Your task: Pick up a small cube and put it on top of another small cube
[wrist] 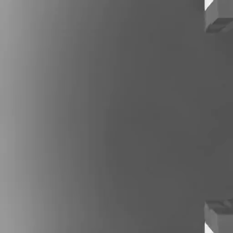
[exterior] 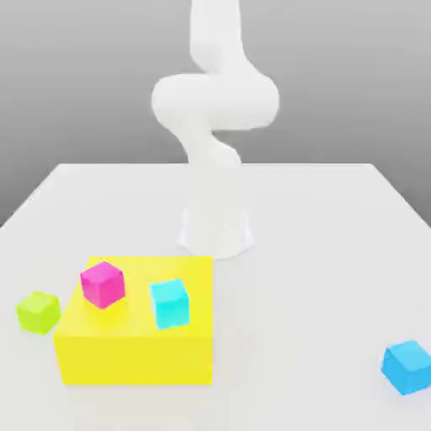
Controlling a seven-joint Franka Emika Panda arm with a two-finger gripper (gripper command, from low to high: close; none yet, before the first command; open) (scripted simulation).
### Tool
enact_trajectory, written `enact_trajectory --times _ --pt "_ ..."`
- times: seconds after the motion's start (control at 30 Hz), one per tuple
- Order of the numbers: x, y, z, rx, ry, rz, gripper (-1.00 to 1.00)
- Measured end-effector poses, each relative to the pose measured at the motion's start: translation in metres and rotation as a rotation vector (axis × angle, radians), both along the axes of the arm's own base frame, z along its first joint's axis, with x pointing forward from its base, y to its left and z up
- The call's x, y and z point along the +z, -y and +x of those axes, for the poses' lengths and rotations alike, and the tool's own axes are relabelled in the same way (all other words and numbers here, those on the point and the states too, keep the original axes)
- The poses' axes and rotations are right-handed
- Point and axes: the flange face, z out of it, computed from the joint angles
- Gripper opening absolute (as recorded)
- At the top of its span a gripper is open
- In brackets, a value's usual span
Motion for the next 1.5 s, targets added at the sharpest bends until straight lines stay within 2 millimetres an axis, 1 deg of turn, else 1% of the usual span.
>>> enact_trajectory --times 0.07,0.17,0.27,0.37,0.47,0.57,0.6,0.63,0.67,0.73,0.8,0.83,1.0,1.03,1.2,1.23,1.27,1.33,1.43,1.5 --pt "-0.038 0.028 0.021 -0.133 -0.056 0.052 0.00" --pt "-0.095 0.073 0.041 -0.327 -0.128 0.127 0.00" --pt "-0.154 0.118 0.049 -0.522 -0.194 0.204 0.00" --pt "-0.213 0.163 0.043 -0.719 -0.253 0.283 0.00" --pt "-0.273 0.205 0.027 -0.918 -0.307 0.364 0.00" --pt "-0.332 0.239 0.000 -1.118 -0.356 0.447 0.00" --pt "-0.351 0.249 -0.012 -1.186 -0.372 0.476 0.00" --pt "-0.370 0.263 -0.028 -1.268 -0.384 0.508 0.00" --pt "-0.388 0.270 -0.040 -1.334 -0.399 0.537 0.00" --pt "-0.424 0.286 -0.070 -1.480 -0.424 0.599 0.00" --pt "-0.458 0.288 -0.093 -1.596 -0.455 0.653 0.00" --pt "-0.472 0.288 -0.098 -1.622 -0.462 0.665 0.00" --pt "-0.528 0.288 -0.102 -1.648 -0.469 0.675 0.00" --pt "-0.536 0.288 -0.103 -1.648 -0.470 0.674 -1.00" --pt "-0.535 0.288 -0.103 -1.648 -0.467 0.674 -1.00" --pt "-0.539 0.288 -0.103 -1.648 -0.468 0.674 -1.00" --pt "-0.535 0.288 -0.103 -1.648 -0.468 0.675 -1.00" --pt "-0.519 0.288 -0.102 -1.648 -0.468 0.676 -1.00" --pt "-0.488 0.288 -0.102 -1.648 -0.468 0.676 -1.00" --pt "-0.467 0.282 -0.097 -1.597 -0.484 0.651 -1.00"
